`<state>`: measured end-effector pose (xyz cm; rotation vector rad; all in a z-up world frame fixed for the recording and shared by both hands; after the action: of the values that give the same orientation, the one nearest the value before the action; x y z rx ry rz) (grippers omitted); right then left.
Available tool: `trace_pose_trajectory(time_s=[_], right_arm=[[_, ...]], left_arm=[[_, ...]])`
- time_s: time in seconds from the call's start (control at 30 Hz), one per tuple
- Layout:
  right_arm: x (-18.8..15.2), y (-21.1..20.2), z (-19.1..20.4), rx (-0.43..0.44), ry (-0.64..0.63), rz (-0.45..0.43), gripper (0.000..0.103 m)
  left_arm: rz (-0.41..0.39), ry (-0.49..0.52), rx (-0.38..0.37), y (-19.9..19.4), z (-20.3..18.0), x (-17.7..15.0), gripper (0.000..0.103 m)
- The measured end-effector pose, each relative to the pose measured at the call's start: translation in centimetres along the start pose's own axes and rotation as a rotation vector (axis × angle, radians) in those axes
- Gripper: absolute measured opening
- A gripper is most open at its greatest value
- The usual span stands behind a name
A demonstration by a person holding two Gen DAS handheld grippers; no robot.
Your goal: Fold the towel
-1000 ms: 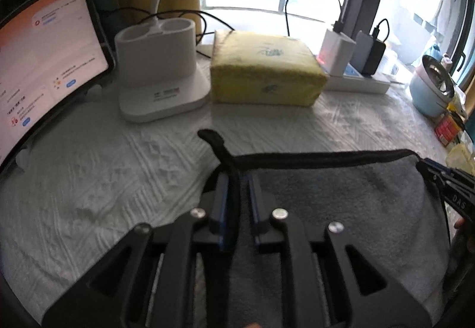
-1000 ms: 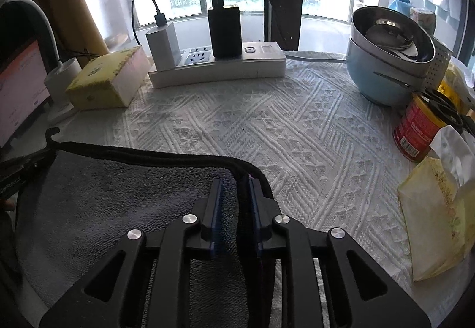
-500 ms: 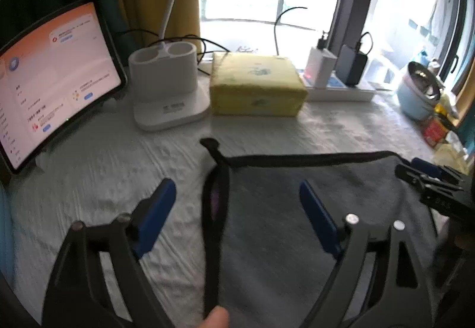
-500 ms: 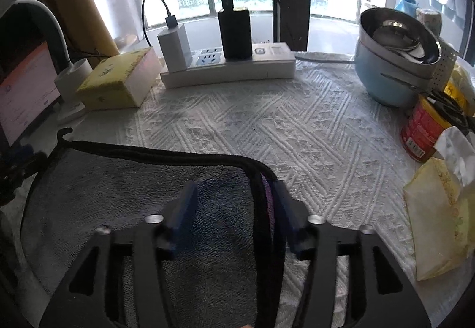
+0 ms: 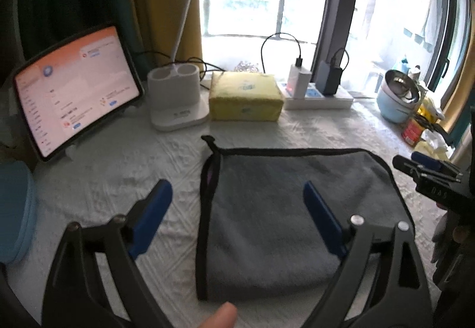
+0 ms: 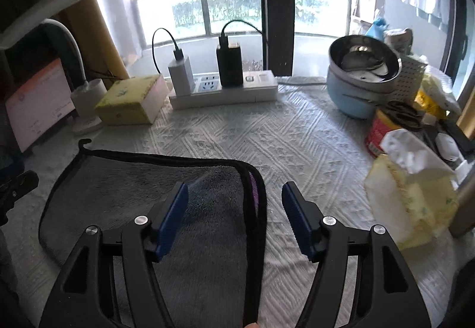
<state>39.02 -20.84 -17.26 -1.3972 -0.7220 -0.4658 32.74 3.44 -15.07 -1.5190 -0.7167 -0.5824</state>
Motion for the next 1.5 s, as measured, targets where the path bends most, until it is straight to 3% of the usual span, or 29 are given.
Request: trace_pose_trajectory(time_s=[0.2, 0.53, 0.77, 1.5], right_arm=[[-0.3, -2.6, 0.0, 0.004, 0.003, -0.026, 0.069], [-0.2, -9.3, -0.4, -0.021, -0.011, -0.126, 0.069], [0.3, -15.4, -0.4, -0.017, -0.01, -0.223, 0.069], [1.8, -31.8, 1.5, -0.009, -0.05, -0.472, 0.069]], left_arm=[[-0.008, -0.025, 0.021, -2.6, -0.1, -0.4, 0.091], [-0.063, -0.01, -0.022, -8.7, -2.0, -0.9, 0.091], [-0.177, -0.001, -0.074, -15.3, -3.7, 0.5, 0.091], [-0.434, 0.016, -0.143, -28.8, -5.0, 3.9, 0.091]])
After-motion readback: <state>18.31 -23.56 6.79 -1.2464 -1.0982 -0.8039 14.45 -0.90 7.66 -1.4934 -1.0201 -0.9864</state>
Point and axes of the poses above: each gripper's, at about its wrist camera, not at the fingertips, and y roughly the way its jaws point, z to its left, x to its top, the point moved 10 cm from there along y, roughly the way its jaws point
